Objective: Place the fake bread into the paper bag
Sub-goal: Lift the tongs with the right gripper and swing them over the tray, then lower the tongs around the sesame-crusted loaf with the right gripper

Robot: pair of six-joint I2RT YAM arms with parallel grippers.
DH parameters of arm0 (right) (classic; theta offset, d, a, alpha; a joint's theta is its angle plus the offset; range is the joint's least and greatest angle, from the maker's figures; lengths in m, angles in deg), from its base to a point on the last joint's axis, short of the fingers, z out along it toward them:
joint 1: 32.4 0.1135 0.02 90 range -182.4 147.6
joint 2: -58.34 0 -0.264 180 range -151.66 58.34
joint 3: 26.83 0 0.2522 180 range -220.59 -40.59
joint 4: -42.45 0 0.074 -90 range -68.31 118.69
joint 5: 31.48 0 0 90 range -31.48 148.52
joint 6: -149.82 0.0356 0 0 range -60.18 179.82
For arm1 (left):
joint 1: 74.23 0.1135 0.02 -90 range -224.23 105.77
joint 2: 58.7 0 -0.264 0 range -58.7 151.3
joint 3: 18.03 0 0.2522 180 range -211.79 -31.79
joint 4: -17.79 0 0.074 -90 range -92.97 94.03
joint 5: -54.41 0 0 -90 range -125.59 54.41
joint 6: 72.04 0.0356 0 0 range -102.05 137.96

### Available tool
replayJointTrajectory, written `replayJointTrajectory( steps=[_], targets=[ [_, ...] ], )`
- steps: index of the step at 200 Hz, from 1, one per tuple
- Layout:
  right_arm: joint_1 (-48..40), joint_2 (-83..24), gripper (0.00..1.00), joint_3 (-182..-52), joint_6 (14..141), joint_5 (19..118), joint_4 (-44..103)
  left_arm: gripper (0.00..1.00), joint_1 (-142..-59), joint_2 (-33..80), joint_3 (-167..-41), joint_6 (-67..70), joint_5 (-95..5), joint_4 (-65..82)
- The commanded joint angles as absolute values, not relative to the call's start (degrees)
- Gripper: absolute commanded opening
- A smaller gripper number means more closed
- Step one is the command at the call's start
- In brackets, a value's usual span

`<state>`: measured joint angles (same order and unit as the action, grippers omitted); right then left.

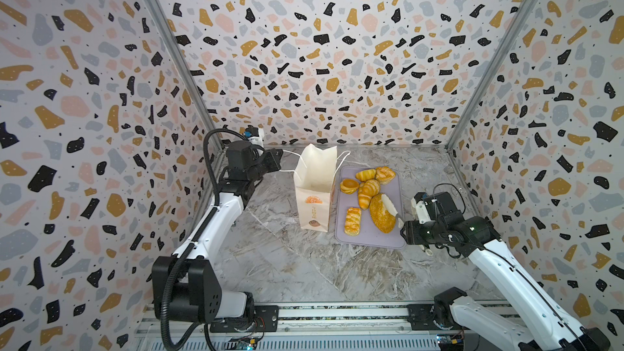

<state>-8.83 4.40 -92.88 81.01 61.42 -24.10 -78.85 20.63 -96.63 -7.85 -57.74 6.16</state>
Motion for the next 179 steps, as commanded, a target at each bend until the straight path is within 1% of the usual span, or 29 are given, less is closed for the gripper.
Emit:
replayJointTrajectory(
  steps=[1, 40, 73, 93, 116, 156, 179],
  targets=[
    [-8.18, 3.49, 0.65, -93.11, 81.19, 59.86, -24.66, 0.0, -79.07, 19.58, -96.69, -6.3, -57.73, 6.94],
    [-4.51, -2.05, 0.65, -94.31, 80.15, 60.05, -24.93, 0.0, -79.07, 20.26, -96.22, -8.01, -59.82, 8.51],
    [-0.14, -8.63, 0.65, -99.1, 79.22, 54.38, -28.26, 0.0, -78.8, 20.79, -96.53, -8.5, -59.55, 8.14],
    [0.25, -11.06, 0.66, -100.39, 78.91, 54.0, -28.31, 0.0, -78.8, 21.01, -96.38, -8.31, -59.25, 7.91],
    [0.29, -13.31, 0.66, -100.52, 79.66, 50.98, -28.55, 0.0, -78.8, 20.95, -96.48, -8.21, -59.1, 7.5],
    [0.21, -16.95, 0.67, -100.78, 80.32, 48.69, -28.61, 0.0, -78.8, 20.29, -96.41, -7.97, -58.86, 7.54],
    [0.24, -17.87, 0.67, -100.9, 80.27, 48.98, -27.51, 0.0, -78.89, 19.89, -96.0, -7.8, -58.41, 8.11]
  ],
)
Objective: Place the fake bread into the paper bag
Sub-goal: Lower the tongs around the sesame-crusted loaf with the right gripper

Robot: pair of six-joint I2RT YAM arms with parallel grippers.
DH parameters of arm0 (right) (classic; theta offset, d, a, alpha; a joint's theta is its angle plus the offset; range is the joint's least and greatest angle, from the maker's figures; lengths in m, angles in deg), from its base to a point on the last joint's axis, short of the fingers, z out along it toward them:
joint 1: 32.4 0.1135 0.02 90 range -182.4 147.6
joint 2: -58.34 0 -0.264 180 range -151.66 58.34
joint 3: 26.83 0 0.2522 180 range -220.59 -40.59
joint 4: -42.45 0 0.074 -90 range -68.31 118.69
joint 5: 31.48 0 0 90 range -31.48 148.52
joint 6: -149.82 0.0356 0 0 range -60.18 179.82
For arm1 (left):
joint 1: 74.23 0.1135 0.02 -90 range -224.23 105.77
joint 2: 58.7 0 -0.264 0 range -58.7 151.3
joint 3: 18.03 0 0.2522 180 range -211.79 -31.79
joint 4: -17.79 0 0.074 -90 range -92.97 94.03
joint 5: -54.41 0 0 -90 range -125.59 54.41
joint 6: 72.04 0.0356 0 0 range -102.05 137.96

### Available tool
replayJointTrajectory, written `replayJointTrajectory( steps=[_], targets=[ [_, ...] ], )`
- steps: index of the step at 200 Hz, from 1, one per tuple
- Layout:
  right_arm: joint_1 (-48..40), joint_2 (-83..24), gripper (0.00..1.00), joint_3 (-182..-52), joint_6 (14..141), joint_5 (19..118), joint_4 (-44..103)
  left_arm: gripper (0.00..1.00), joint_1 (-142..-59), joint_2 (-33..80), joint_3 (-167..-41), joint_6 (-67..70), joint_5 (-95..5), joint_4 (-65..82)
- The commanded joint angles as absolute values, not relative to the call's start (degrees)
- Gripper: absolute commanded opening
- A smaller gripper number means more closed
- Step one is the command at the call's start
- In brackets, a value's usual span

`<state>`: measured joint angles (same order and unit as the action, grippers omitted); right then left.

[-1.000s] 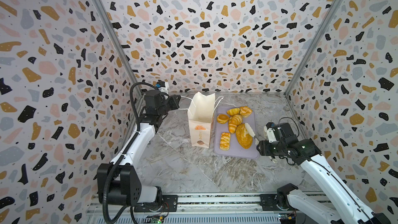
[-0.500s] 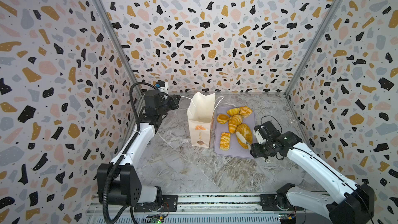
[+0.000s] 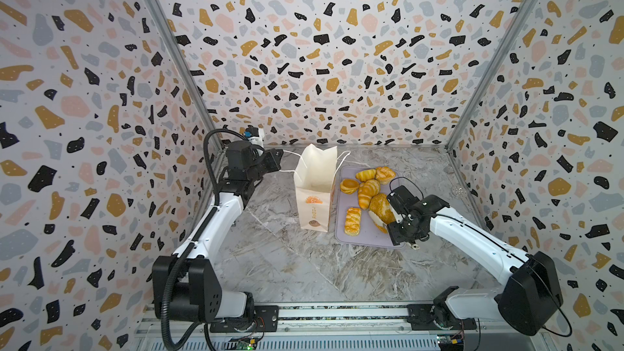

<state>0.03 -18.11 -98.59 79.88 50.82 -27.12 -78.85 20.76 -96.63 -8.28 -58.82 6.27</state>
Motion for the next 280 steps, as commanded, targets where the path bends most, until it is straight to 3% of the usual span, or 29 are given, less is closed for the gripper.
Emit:
replayJointTrajectory(
  steps=[1, 194, 254, 280],
  targets=[
    [0.27, -17.91, 0.67, -100.89, 80.24, 48.96, -27.49, 0.0, -78.89, 19.93, -96.02, -7.84, -58.38, 8.09],
    [-0.54, -25.6, 0.66, -102.68, 78.87, 49.9, -24.23, 0.0, -79.24, 20.39, -96.3, -7.8, -58.68, 7.63],
    [-1.72, -24.51, 0.64, -101.48, 78.38, 50.53, -23.48, 0.0, -79.42, 20.31, -96.23, -7.93, -58.59, 7.64],
    [-2.59, -23.49, 0.58, -100.32, 78.35, 52.18, -22.18, 0.0, -79.42, 20.31, -96.22, -7.88, -58.45, 7.62]
  ],
)
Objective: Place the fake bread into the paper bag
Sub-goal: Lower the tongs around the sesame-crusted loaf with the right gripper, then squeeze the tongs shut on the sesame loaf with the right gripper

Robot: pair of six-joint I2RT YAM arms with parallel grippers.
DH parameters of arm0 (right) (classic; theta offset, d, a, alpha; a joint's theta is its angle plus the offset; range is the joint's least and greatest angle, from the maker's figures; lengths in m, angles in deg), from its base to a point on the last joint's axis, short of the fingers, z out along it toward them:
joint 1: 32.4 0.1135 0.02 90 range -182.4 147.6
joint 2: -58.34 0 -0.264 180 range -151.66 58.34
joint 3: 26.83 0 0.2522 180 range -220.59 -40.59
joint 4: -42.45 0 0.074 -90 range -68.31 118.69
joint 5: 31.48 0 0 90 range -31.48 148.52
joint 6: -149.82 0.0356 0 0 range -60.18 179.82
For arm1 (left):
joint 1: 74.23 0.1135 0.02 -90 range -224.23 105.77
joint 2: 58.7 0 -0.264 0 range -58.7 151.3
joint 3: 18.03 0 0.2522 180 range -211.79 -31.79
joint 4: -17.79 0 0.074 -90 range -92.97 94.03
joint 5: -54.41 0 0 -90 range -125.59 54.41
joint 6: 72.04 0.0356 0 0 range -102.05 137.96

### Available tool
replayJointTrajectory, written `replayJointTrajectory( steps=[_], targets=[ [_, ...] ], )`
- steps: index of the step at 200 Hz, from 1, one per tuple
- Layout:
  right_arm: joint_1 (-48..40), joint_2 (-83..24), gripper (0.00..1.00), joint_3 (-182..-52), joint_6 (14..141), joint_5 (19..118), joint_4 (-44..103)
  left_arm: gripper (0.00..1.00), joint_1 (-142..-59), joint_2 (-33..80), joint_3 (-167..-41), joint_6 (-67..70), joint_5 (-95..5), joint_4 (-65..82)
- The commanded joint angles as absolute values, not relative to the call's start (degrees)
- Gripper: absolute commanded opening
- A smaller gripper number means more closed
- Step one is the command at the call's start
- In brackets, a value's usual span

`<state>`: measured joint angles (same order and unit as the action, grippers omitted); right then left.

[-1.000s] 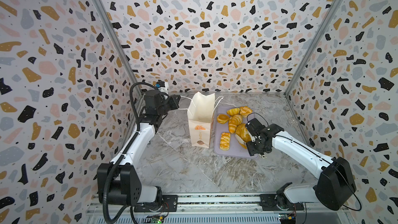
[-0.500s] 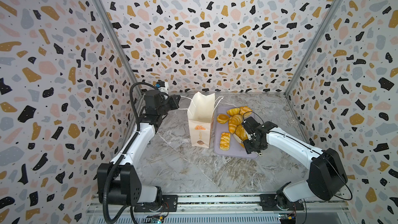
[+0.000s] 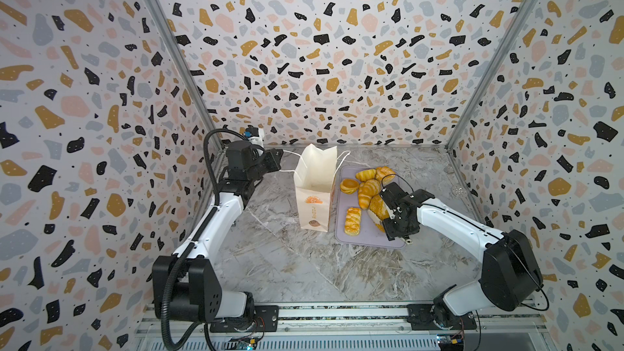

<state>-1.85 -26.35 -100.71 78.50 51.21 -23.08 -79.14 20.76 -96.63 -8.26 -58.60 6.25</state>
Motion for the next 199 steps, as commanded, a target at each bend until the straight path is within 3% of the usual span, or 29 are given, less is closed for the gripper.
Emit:
replayJointTrajectory(
  steps=[1, 65, 199],
  targets=[
    [-2.64, -23.49, 0.58, -100.29, 78.31, 52.23, -22.1, 0.0, -79.42, 20.27, -96.17, -7.88, -58.49, 7.67],
    [-3.11, -21.85, 0.4, -99.79, 77.84, 52.98, -21.97, 0.0, -79.49, 20.16, -96.17, -7.8, -58.17, 7.53],
    [-3.13, -13.71, 0.38, -99.96, 79.21, 54.64, -21.38, 0.0, -79.51, 20.1, -96.43, -8.15, -58.77, 7.54]
  ],
)
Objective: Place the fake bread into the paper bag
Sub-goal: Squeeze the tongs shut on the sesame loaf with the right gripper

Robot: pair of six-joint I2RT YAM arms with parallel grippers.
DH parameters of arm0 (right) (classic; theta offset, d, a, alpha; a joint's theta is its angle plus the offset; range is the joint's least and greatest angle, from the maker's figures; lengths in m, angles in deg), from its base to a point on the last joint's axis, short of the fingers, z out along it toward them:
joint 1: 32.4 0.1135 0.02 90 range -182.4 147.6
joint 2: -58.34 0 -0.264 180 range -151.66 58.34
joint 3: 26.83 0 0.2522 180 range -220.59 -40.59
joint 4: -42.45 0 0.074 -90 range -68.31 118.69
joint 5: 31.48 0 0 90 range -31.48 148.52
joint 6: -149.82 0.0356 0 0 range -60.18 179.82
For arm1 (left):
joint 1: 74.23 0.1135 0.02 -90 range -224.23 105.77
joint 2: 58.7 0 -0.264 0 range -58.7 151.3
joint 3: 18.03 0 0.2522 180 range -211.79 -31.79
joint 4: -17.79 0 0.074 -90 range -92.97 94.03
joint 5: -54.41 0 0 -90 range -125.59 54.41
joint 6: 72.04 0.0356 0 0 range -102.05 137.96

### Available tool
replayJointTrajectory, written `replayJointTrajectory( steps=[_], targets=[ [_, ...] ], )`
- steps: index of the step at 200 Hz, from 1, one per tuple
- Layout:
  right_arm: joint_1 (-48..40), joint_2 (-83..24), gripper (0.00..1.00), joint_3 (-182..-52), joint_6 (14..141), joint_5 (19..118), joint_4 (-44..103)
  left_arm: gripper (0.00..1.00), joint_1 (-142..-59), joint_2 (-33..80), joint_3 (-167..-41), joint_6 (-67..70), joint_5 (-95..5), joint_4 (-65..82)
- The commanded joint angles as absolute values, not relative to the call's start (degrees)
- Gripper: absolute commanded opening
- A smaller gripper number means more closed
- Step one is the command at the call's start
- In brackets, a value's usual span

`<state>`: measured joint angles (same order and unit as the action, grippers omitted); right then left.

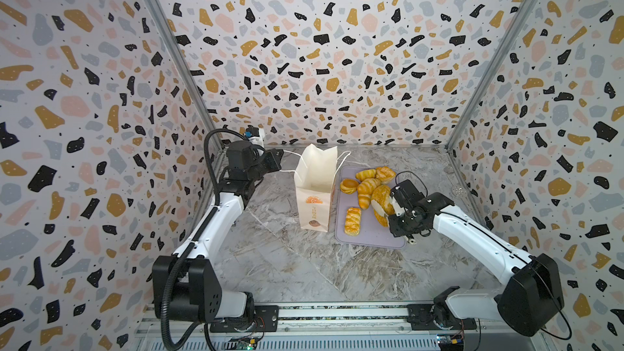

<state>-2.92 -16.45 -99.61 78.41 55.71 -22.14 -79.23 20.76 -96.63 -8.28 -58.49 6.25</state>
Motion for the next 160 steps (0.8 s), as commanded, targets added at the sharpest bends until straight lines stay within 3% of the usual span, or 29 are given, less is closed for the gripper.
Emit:
replayJointTrajectory(
  steps=[1, 160],
  targets=[
    [-3.18, -13.68, 0.38, -99.98, 79.19, 54.6, -21.35, 0.0, -79.51, 20.08, -96.41, -8.15, -58.78, 7.5],
    [-2.71, -6.5, 0.37, -100.77, 82.59, 55.25, -14.69, 0.0, -79.59, 20.15, -96.35, -8.32, -58.71, 7.63]
  ],
)
